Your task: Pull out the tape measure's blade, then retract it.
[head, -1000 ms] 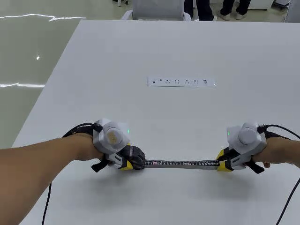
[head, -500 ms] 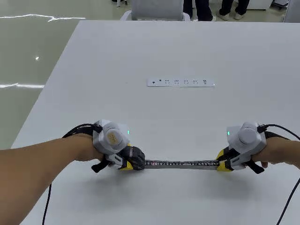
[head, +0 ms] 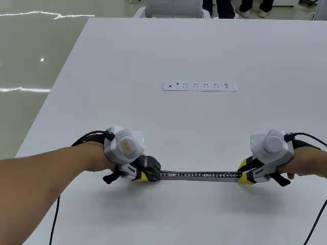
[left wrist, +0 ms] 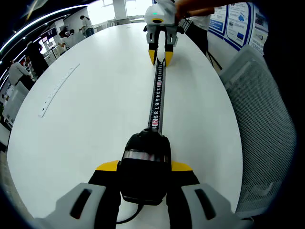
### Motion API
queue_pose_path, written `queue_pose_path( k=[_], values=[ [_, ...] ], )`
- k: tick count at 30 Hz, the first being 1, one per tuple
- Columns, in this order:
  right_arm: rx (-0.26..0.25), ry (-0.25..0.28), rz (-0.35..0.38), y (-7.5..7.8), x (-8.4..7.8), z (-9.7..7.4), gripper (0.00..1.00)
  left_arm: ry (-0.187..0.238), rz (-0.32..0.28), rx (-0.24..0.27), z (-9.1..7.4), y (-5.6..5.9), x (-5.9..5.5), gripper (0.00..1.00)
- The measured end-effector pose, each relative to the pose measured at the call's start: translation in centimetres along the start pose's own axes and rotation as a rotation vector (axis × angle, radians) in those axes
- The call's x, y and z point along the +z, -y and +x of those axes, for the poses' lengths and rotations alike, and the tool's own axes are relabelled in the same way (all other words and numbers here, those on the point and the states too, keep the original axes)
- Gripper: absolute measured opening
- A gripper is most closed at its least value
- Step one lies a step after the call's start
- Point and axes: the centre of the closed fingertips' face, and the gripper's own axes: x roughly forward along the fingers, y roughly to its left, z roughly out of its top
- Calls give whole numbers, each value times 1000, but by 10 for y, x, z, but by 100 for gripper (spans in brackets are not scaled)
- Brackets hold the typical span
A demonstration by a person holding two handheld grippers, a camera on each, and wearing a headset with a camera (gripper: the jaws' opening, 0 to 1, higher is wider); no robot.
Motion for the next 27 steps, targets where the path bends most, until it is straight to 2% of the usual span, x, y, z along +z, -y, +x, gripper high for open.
queue_pose_path(
  k=[5,9,14,15,20,22,24,25,26,27],
  values=[
    [-13,24,52,0,6,-5,35,0,2,1,0,0,0,33],
    [-28,26,80,0,2,-9,37,-1,5,7,0,-1,0,33],
    [-55,38,119,-2,-3,-16,46,7,-7,8,0,-1,0,34],
    [-67,41,130,-1,-5,-18,47,6,25,10,0,-1,0,34],
    [-118,78,196,-3,-8,-27,53,0,48,20,0,-2,0,34],
    [-124,89,208,-5,-9,-27,56,0,50,25,0,-2,0,35],
    [-132,91,219,-8,-12,-27,59,-21,72,32,-1,-3,-4,35],
    [-134,92,226,-10,-13,-27,59,-25,72,35,-2,-2,-7,38],
    [-138,93,231,-11,-14,-28,60,-16,45,41,-4,-3,-7,46],
    [-145,95,232,-12,-14,-28,62,6,2,47,-5,-3,-6,59]
  ],
)
